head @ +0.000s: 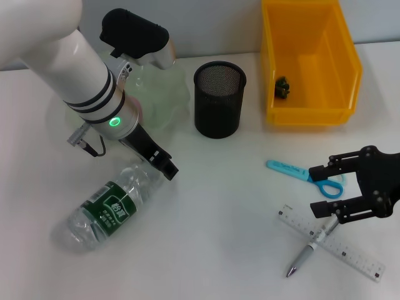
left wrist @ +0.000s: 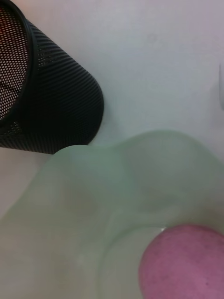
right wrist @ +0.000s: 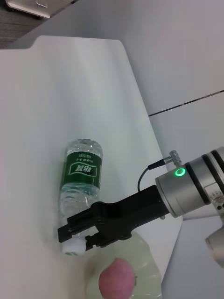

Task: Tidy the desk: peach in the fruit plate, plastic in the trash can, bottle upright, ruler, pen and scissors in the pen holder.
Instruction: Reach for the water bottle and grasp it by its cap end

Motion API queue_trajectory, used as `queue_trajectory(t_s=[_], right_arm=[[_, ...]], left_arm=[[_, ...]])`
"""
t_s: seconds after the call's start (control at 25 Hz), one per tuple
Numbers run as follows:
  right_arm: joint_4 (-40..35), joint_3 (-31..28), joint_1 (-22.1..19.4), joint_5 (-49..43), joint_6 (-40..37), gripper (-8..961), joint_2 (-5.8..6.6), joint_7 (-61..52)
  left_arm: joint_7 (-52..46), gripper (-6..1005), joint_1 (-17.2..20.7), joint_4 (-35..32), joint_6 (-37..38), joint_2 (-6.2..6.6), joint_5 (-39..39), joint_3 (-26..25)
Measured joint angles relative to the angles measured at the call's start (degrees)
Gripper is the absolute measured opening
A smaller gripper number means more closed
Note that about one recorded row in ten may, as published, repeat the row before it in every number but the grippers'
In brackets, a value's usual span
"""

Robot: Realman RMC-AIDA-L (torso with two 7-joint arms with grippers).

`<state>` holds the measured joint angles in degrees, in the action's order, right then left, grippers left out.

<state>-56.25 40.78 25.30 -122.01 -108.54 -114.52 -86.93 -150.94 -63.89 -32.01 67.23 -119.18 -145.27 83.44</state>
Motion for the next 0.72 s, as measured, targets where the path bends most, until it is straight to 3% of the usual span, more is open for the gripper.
queue_trajectory(t_s=[0.72], right_arm=[[0.0,0.0,0.0,0.0,0.0,709,-0.09,0.0]], left_arm=[[0.1,555,0.3,0.5,-1.3,-0.01,0.0,1.6]])
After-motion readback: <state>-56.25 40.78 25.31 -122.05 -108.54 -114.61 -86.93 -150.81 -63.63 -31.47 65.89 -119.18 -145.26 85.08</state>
